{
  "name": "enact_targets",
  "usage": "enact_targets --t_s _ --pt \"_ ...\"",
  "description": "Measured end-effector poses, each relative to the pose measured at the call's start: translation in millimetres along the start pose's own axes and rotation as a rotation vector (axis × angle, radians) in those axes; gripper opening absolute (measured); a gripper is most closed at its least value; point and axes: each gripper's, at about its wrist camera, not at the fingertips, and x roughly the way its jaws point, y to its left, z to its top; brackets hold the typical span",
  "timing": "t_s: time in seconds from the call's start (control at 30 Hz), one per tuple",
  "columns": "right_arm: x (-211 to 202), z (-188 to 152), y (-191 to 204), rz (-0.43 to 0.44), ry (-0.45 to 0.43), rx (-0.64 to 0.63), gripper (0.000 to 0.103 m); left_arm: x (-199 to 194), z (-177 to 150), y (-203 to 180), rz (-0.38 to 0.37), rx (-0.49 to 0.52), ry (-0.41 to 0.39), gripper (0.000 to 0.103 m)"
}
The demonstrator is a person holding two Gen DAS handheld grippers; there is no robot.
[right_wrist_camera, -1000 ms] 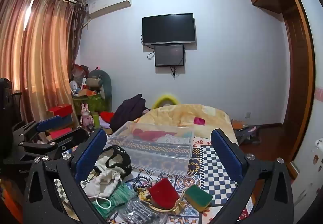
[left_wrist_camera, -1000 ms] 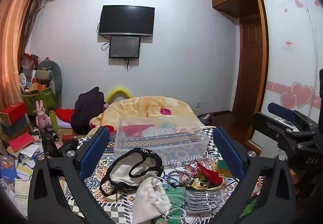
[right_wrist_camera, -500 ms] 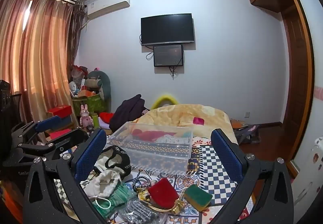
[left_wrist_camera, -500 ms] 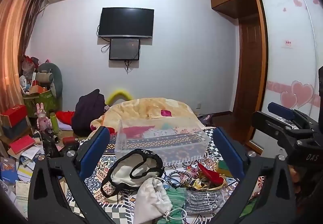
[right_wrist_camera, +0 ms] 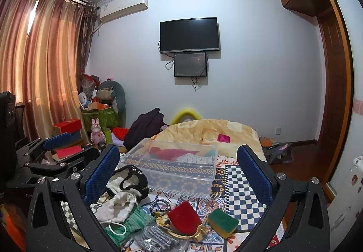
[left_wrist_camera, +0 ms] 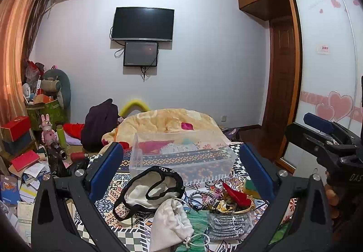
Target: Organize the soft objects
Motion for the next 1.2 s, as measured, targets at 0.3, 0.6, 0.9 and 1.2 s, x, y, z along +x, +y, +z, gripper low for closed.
enact_targets --t_s 0.3,0.6,0.9,1.2 --pt "-1.2 1.8 0.5 0.001 -0.003 0.0 0.103 0.0 -0.9 0.3 0.0 0.001 -0.001 0.103" --pt "-2.3 2.9 1.2 0.005 -0.008 -0.002 0.103 -1.3 -2.4 -0.3 0.002 0.005 -0.008 0.103" --pt "-3.5 2.5 1.9 0.006 -0.011 -0.004 0.103 -0.1 -2.5 -1.2 -0.001 0.002 -0.002 0.103" --pt "-3.4 1.7 3.7 0.007 -0.014 -0.005 0.103 -1.6 -1.2 -1.3 -0.006 0.002 -0.002 0.103"
